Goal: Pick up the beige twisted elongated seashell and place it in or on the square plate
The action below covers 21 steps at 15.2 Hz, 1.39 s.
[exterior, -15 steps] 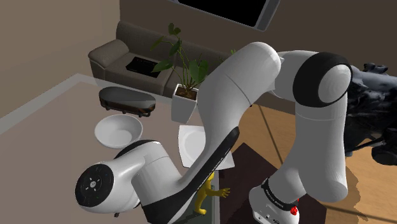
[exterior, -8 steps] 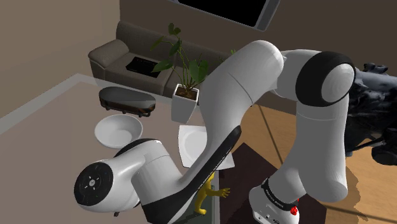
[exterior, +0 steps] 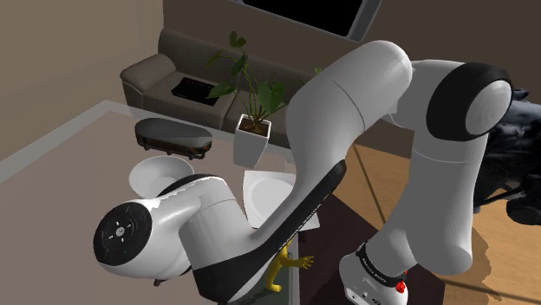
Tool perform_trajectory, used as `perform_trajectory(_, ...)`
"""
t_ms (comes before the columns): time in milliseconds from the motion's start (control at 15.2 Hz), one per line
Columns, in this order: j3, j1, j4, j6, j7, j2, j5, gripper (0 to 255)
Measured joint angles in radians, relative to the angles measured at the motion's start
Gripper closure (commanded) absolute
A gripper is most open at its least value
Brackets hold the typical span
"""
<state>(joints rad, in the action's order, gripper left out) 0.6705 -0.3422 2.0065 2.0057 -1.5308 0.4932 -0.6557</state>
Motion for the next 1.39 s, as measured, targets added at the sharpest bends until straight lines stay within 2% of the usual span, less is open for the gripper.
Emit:
perform_trajectory(660,0.047,0.048,0.019,-0.056,0.072,-0.117,0.084,255)
perform_trajectory(1122,0.059,0.198,0.281,0.086,0.215,-0.353,0.178,255)
perform_trajectory(1386,0.035,0.258,0.423,0.168,0.328,-0.495,0.244,255)
